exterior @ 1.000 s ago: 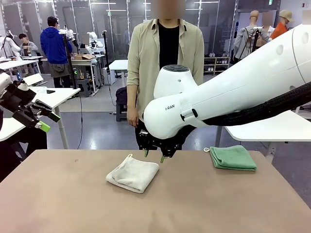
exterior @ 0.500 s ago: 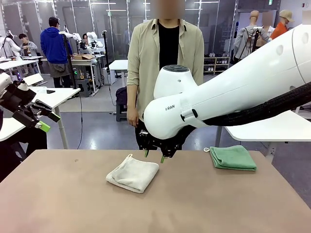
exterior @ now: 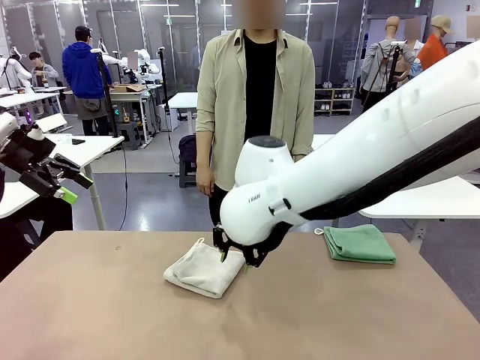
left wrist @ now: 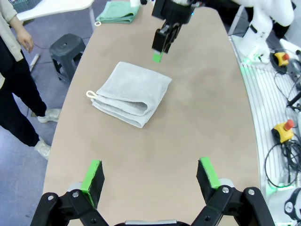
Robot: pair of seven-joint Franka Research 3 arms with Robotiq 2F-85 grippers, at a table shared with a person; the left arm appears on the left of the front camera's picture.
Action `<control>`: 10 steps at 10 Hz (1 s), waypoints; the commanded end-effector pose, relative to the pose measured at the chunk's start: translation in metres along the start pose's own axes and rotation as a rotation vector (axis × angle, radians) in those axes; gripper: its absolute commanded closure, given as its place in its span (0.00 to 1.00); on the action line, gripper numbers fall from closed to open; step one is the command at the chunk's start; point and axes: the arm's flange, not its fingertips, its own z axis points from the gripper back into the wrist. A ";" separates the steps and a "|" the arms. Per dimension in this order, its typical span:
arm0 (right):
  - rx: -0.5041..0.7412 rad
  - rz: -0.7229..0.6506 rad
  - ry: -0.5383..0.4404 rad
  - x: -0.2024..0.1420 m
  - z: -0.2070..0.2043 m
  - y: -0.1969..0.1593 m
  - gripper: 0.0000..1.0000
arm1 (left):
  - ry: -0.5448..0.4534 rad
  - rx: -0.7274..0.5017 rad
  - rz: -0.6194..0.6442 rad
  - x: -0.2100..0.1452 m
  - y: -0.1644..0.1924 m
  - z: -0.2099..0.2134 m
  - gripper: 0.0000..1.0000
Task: Fold the towels and place them in the basket.
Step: Stack the folded Towel with hook on the right side of the table.
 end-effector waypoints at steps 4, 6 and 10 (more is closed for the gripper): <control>0.020 -0.041 -0.093 0.000 -0.054 0.010 0.36 | 0.004 0.004 -0.003 0.001 -0.001 0.001 0.00; 0.062 -0.052 -0.112 0.001 -0.059 0.003 0.36 | 0.004 0.004 -0.003 0.001 -0.001 0.001 0.00; 0.133 -0.032 -0.110 0.007 -0.070 -0.008 0.36 | 0.004 0.004 -0.003 0.001 -0.001 0.001 0.00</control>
